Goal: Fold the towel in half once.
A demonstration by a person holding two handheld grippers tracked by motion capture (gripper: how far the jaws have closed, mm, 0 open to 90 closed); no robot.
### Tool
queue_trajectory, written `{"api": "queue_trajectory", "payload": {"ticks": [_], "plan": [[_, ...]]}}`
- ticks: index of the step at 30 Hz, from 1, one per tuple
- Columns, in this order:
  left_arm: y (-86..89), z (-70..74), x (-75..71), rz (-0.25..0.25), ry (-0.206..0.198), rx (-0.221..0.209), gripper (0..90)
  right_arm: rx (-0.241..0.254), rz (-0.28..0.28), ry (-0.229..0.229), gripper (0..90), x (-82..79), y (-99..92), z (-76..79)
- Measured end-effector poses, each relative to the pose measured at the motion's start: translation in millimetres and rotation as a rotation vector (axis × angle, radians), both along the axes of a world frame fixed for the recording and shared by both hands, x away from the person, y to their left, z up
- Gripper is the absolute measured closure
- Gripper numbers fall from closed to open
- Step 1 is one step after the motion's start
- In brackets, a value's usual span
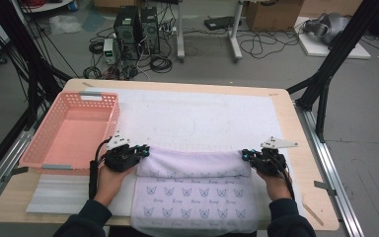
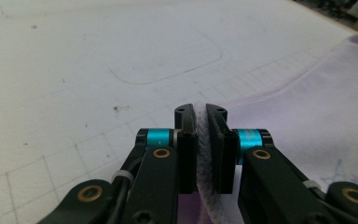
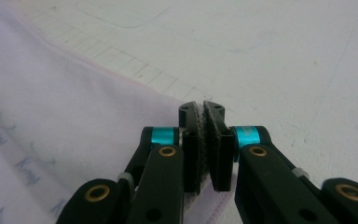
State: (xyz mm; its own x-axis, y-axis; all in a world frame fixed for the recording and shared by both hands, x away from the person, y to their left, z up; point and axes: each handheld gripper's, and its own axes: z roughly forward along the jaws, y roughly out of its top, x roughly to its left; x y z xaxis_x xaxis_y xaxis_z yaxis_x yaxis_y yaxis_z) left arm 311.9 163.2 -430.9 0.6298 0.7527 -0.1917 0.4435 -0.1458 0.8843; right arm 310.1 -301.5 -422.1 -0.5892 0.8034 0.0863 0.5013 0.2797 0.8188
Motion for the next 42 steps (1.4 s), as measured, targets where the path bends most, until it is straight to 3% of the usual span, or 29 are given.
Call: {"api": "queue_trajectory", "payload": {"ticks": [6, 11, 14, 22, 23, 25, 27, 30, 33, 35, 36, 40, 42], "plan": [[6.4, 7.3, -18.4, -0.032, -0.032, -0.033, 82.7, 0.011, 0.034, -0.035, 85.6, -23.8, -6.3, 6.3], [9.3, 8.7, -33.2, -0.053, -0.024, -0.039, 82.5, 0.032, 0.038, -0.053, 85.5, -42.7, -10.0, 5.8], [9.9, 9.0, -41.3, -0.064, -0.017, -0.045, 82.2, 0.015, 0.060, -0.047, 85.5, -50.9, -10.8, 4.9], [12.4, -2.4, -56.2, -0.106, 0.064, -0.038, 80.7, -0.019, 0.110, 0.010, 85.5, -66.0, -14.4, 0.6], [12.9, -3.6, -57.0, -0.110, 0.079, -0.040, 78.8, -0.024, 0.116, 0.016, 85.4, -67.1, -14.6, 0.4], [13.7, -5.4, -56.8, -0.100, 0.098, -0.037, 67.0, -0.037, 0.130, 0.027, 85.2, -69.2, -14.7, -1.1], [15.6, -5.8, -55.4, -0.059, 0.096, -0.038, 50.9, -0.049, 0.155, 0.046, 84.5, -70.8, -14.9, -3.0], [21.4, -4.5, -52.3, -0.029, 0.075, -0.049, 41.1, -0.049, 0.178, 0.045, 77.2, -71.3, -17.6, -0.6], [25.2, -4.0, -50.2, -0.017, 0.055, -0.060, 41.1, 0.016, 0.143, 0.007, 65.1, -71.5, -22.3, 4.9], [28.0, -2.0, -49.9, -0.005, 0.030, -0.076, 41.2, 0.099, 0.083, -0.032, 64.1, -69.2, -28.0, 6.1], [30.0, 0.0, -50.3, 0.000, 0.017, -0.085, 41.3, 0.113, 0.058, -0.041, 64.2, -67.2, -29.5, 5.9], [35.1, 5.7, -51.2, 0.034, -0.021, -0.106, 41.3, 0.076, -0.057, -0.060, 67.0, -54.9, -32.4, 2.1], [34.3, 3.7, -48.9, 0.034, -0.013, -0.097, 41.4, 0.049, -0.075, -0.028, 67.0, -44.5, -27.5, -3.2]]}}
